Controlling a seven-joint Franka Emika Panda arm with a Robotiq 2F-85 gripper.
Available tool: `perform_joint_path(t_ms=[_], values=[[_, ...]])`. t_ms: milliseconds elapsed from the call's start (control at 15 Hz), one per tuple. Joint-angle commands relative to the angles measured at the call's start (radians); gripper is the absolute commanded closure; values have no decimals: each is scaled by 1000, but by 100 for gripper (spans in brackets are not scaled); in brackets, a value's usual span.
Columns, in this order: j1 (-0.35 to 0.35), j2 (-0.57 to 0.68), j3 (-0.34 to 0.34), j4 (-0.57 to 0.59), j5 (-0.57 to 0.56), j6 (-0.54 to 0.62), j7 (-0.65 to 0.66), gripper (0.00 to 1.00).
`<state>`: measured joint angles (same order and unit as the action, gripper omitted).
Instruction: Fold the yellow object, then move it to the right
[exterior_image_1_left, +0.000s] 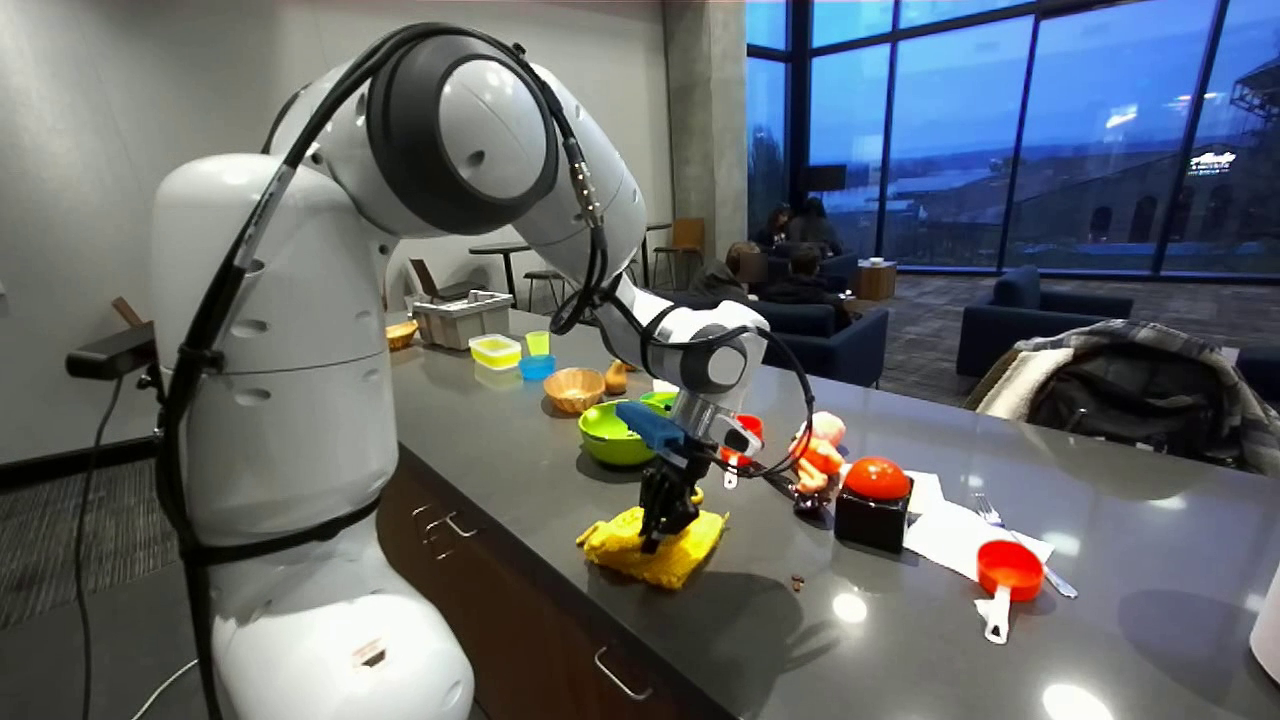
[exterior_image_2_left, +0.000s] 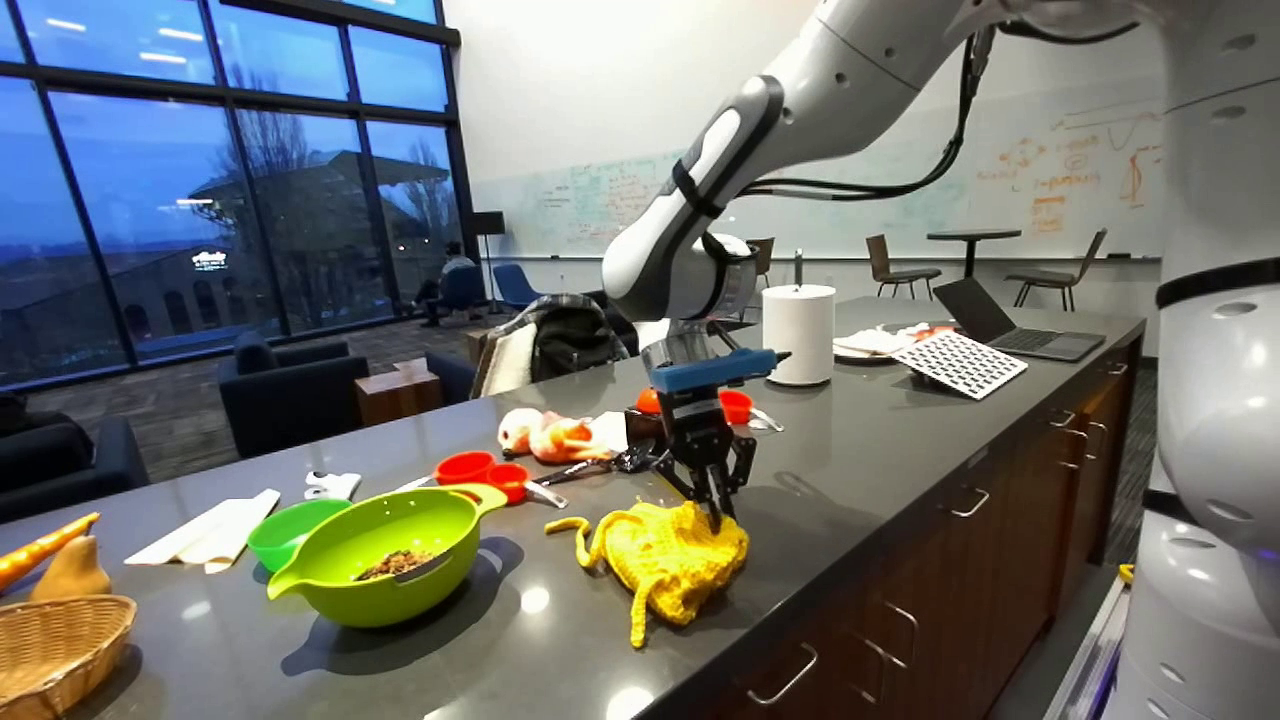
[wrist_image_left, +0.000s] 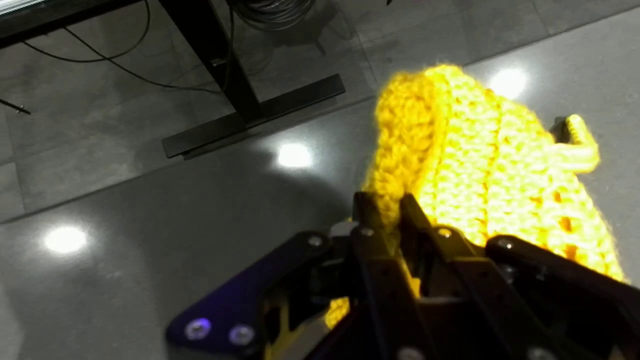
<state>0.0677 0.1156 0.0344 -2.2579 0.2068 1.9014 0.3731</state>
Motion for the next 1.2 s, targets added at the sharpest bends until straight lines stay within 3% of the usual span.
perform_joint_path(t_ms=[0,267,467,1133], values=[[19,20,16,67,-47,-56,24,52],[58,11,46,152,-93,-149,77,23],[100,13,82,203,-93,-154,122,3],[192,191,121,292,-179,-4,131,0]])
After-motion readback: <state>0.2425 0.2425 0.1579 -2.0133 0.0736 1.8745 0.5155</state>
